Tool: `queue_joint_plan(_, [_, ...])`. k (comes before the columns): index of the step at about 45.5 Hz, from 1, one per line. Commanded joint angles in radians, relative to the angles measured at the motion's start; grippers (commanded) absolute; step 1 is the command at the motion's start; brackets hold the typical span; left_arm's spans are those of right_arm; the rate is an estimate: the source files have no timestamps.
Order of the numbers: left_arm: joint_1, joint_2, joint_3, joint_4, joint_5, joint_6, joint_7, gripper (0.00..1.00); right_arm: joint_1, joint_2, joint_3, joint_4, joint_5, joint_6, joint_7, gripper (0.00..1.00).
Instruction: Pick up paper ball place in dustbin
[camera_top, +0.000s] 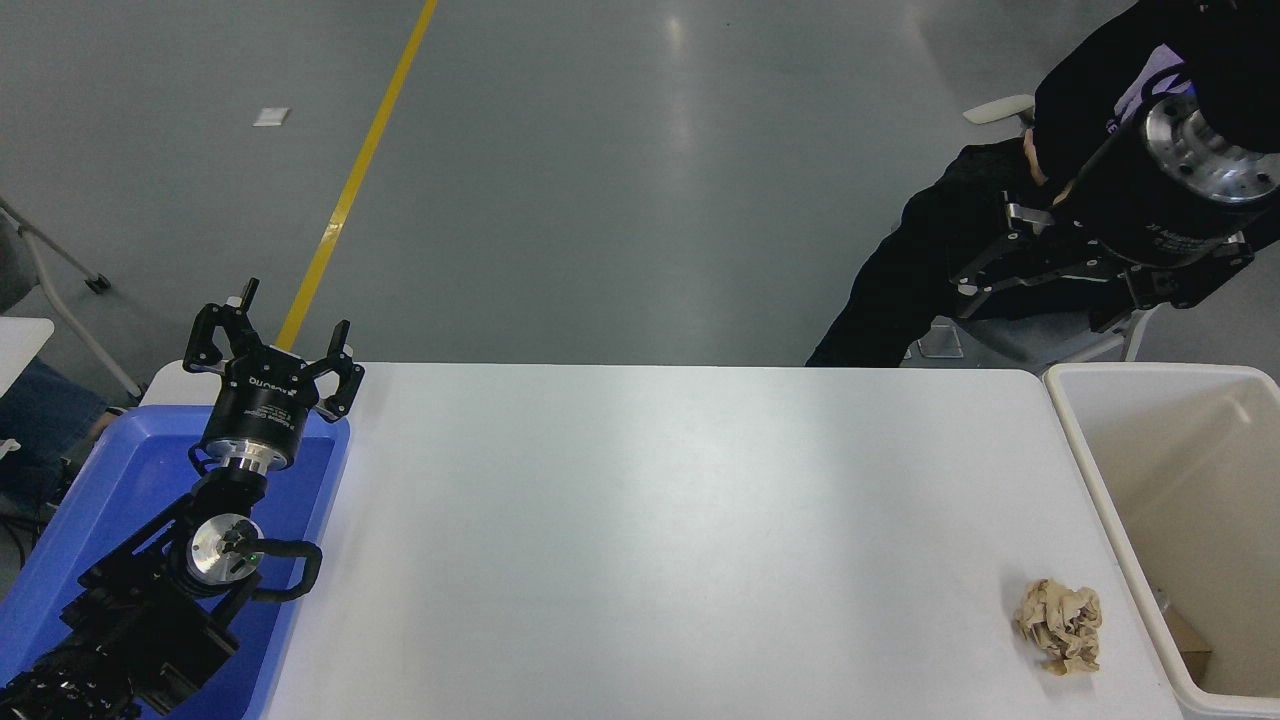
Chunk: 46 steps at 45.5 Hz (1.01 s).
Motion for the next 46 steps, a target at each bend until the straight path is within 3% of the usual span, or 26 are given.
queue_joint_plan(1, [0.0,0.0,0.002,-0.001,0.012,0.0,0.001,0.98,-0.001,-0.001,0.0,0.0,0.0,0.0,0.0,1.0])
queue_joint_plan(46, [0.0,0.0,0.0,0.001,0.005,0.0,-0.001,0.98,-0.01,0.005,0.006,0.0,0.0,0.0,0.0,1.0])
